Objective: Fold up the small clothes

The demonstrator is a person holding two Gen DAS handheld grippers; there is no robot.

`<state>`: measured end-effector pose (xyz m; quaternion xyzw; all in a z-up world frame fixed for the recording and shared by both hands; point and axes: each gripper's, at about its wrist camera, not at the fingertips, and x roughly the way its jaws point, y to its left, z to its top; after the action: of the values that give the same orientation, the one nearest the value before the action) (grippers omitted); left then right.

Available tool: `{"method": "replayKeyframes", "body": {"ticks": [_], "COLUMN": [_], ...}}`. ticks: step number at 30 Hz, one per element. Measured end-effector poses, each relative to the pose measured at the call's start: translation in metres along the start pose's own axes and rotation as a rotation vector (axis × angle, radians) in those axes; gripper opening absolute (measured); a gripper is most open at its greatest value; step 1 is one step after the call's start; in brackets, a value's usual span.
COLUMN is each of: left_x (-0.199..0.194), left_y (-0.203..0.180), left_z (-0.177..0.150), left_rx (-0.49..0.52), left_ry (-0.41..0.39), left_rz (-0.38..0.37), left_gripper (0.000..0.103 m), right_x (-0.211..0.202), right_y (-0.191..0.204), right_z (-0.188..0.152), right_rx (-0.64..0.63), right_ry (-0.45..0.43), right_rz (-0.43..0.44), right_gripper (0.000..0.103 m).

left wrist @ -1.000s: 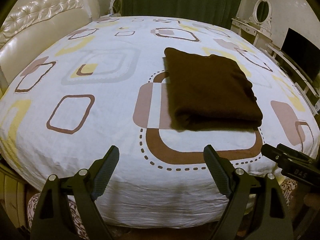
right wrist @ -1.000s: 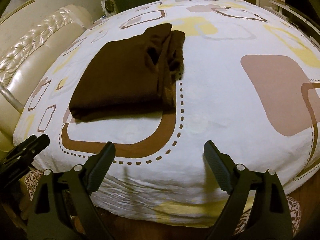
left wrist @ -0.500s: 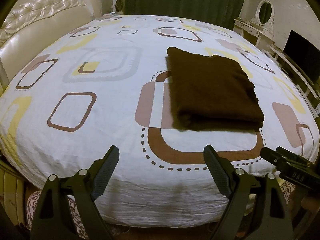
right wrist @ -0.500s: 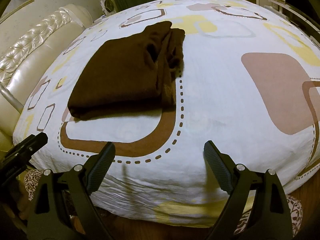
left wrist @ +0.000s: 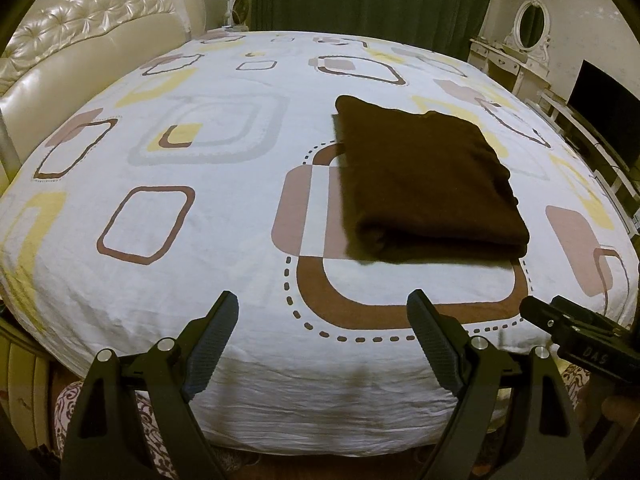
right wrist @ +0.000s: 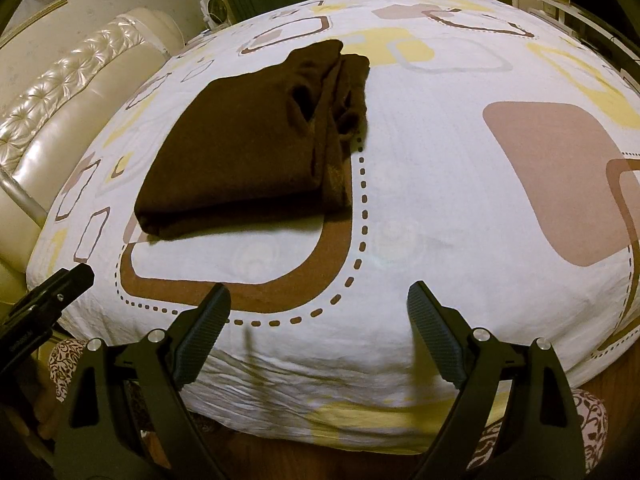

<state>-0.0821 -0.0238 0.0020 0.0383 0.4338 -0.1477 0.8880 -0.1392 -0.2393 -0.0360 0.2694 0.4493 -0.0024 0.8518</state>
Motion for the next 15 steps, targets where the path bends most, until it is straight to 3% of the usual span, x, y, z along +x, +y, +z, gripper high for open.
{"method": "replayKeyframes", "body": {"ticks": [15], "left_x": [-0.0048], "left_y": [-0.0039], "left_z": [-0.0002], "left_rx": [0.001], "left_ry": [-0.015], "left_rz": [-0.002], "left_gripper": [0.085], "right_x": [0.0006], "right_y": [0.0014], "right_z": [-0.0015], "right_rx": [0.0], "right_ry": [0.001], "right_rz": [0.0], "right_gripper": [0.09]}}
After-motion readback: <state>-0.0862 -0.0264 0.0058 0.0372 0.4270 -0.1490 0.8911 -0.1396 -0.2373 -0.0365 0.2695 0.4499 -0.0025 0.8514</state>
